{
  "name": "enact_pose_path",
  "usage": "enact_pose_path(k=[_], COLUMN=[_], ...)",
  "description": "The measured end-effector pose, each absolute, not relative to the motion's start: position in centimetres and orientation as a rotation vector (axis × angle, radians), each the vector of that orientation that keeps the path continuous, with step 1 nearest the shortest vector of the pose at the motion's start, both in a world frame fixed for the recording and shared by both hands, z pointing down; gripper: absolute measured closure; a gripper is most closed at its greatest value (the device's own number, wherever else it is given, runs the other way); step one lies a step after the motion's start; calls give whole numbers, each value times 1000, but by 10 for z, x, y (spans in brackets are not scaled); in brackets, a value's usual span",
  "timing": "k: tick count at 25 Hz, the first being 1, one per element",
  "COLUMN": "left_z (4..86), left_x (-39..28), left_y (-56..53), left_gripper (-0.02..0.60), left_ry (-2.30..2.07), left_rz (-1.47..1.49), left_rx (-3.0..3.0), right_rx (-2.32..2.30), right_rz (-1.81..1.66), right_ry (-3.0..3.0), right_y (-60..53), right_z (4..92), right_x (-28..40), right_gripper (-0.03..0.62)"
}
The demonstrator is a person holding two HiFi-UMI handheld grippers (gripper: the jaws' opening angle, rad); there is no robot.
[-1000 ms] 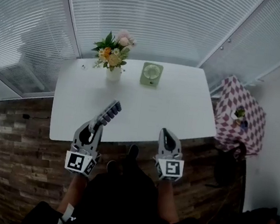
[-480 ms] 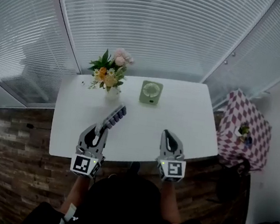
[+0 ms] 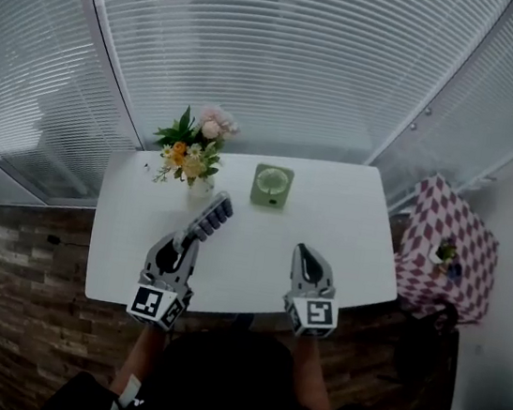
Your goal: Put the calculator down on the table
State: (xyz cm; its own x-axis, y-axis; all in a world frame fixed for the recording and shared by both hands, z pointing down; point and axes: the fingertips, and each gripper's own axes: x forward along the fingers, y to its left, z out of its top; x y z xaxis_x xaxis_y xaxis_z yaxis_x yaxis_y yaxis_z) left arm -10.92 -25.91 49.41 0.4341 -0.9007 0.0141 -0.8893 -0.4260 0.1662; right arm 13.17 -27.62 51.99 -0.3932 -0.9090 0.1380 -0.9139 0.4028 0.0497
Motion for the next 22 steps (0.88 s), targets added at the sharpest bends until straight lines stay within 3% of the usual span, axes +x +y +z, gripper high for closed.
enact_pose_path(k=[6, 12, 18, 22], left_z=[492, 500, 508, 521], left_x=[-111, -112, -118, -120], left_y=[-267, -267, -271, -270], left_gripper=[482, 482, 482, 482], left_ry=[-1538, -1107, -894, -961], left_rz=[-229, -766, -1064, -1035], left_rx=[2490, 1986, 1569, 1495], right_rx=[1672, 1660, 1694, 1686], right_rz=[40, 85, 175, 244], right_ry=[-2495, -2526, -2548, -2565], right_y=[-288, -290, -291, -291], right_z=[519, 517, 530, 533], right_x=[140, 136, 142, 142], right_gripper=[588, 588, 588, 588])
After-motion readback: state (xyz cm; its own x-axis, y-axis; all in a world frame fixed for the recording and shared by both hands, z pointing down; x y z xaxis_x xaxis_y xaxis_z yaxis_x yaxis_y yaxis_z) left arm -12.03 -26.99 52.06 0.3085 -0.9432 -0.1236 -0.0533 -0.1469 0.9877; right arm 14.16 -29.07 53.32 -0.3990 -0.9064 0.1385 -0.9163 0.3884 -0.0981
